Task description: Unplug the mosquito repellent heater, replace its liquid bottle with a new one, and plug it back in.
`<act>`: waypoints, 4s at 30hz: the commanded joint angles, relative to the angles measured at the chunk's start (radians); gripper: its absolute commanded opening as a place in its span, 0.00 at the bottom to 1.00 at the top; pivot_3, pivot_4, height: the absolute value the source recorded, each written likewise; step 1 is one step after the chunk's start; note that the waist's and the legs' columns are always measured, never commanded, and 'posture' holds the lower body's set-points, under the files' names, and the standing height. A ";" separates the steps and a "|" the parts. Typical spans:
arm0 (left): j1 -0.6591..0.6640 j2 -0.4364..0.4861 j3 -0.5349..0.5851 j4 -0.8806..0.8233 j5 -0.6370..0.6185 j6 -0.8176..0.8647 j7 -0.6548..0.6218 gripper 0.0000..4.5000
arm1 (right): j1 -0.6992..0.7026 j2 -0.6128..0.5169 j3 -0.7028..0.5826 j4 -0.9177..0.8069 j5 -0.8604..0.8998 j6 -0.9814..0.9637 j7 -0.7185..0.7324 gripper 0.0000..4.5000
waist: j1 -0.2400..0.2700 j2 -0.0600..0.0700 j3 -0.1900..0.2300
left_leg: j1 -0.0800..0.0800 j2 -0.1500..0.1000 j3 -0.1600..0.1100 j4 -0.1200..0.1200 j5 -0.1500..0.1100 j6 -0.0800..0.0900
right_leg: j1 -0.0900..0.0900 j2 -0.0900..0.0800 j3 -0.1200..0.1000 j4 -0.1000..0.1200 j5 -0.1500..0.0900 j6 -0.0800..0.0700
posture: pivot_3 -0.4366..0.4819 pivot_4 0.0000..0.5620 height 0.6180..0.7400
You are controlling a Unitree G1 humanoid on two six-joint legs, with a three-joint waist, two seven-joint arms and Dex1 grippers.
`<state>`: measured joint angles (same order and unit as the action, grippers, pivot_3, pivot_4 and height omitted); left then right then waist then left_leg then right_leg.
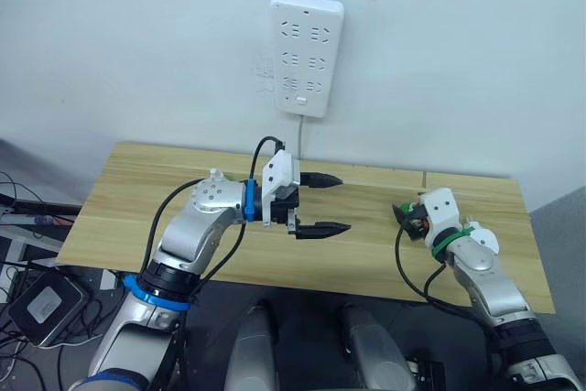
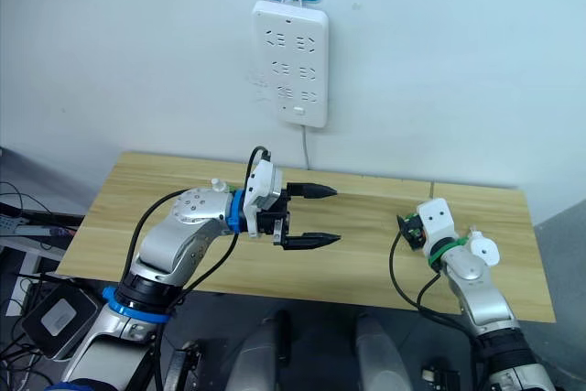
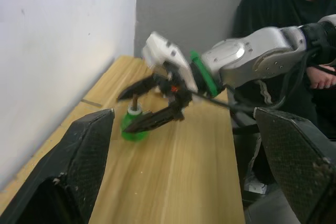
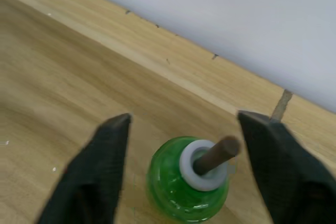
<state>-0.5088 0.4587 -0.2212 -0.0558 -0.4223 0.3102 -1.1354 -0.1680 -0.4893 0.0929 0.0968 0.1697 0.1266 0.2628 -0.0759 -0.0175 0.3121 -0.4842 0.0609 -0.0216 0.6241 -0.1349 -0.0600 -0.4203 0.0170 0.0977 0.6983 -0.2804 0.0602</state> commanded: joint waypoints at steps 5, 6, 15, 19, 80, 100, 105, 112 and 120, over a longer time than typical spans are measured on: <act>0.233 0.041 0.149 -0.089 0.045 0.017 0.218 1.00 | 0.014 -0.120 -0.087 -0.429 0.111 0.196 0.171 0.99 | -0.009 0.001 0.000 | 0.002 0.001 0.000 0.000 0.000 0.000 | 0.001 0.000 0.000 0.001 0.000 0.000 | 0.38 0.52 1.00; 0.272 0.037 0.169 -0.093 0.058 0.007 0.258 1.00 | -0.006 -0.131 -0.084 -0.457 0.129 0.240 0.193 0.99 | -0.011 0.001 -0.001 | 0.002 0.001 0.000 0.000 0.000 0.000 | 0.001 0.000 0.001 0.001 0.000 0.000 | 0.38 0.52 1.00; 0.519 -0.157 0.408 0.042 0.255 -0.287 0.777 1.00 | -0.354 -0.092 0.096 -0.484 0.277 0.531 0.437 0.99 | 0.003 -0.002 0.001 | 0.007 0.002 0.001 -0.001 0.000 0.000 | 0.005 0.000 0.002 -0.001 0.000 0.000 | 0.46 0.62 1.00; 0.498 -0.201 0.429 0.132 0.286 -0.387 0.857 1.00 | -0.409 -0.068 0.127 -0.474 0.291 0.582 0.477 0.99 | 0.035 -0.002 0.002 | 0.007 0.001 0.002 -0.002 0.000 0.000 | 0.005 -0.001 0.002 -0.002 0.000 0.000 | 0.49 0.64 1.00; 0.028 0.116 0.075 0.106 0.040 -0.083 -0.102 0.48 | -0.407 0.091 0.138 -0.494 0.370 0.621 0.446 1.00 | 0.041 -0.010 0.020 | 0.006 0.002 0.000 -0.017 0.002 -0.004 | -0.001 0.001 -0.002 -0.007 -0.006 0.000 | 0.49 0.57 1.00; -0.065 0.118 0.075 0.141 0.071 -0.055 -0.166 0.48 | -0.376 0.136 0.115 -0.493 0.318 0.565 0.434 0.22 | 0.043 -0.010 0.020 | 0.003 0.002 -0.002 -0.016 0.002 -0.004 | -0.001 0.000 -0.004 -0.007 -0.005 0.000 | 0.46 0.52 1.00; -0.024 0.133 0.074 0.069 0.053 -0.036 -0.178 0.48 | -0.383 0.101 0.120 -0.504 0.363 0.583 0.512 0.22 | 0.044 -0.010 0.020 | 0.003 0.002 -0.002 -0.016 0.002 -0.004 | -0.001 0.000 -0.004 -0.007 -0.003 -0.004 | 0.50 0.52 1.00; 0.033 0.190 0.023 -0.108 0.002 -0.007 -0.293 0.48 | -0.534 0.081 0.166 -0.392 0.495 0.565 0.869 0.22 | 0.043 -0.010 0.020 | 0.004 0.002 -0.002 -0.015 0.003 -0.004 | -0.001 0.000 -0.005 -0.003 -0.003 -0.004 | 0.56 0.51 1.00; 0.092 0.254 0.004 -0.150 0.011 -0.061 -0.357 0.48 | -0.684 0.068 0.274 -0.117 0.355 0.311 1.252 0.22 | 0.052 -0.010 0.020 | 0.006 0.002 -0.002 -0.015 0.003 -0.004 | 0.000 0.000 -0.005 -0.002 -0.003 -0.005 | 0.60 0.50 1.00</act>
<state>-0.4315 0.7040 -0.1929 -0.1786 -0.4193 0.2650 -1.4764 -0.8121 -0.4290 0.3905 -0.0175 0.5201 0.4966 1.4741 -0.0237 -0.0275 0.3318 -0.4784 0.0627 -0.0238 0.6087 -0.1324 -0.0643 -0.4209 0.0172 0.0915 0.6960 -0.2836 0.0551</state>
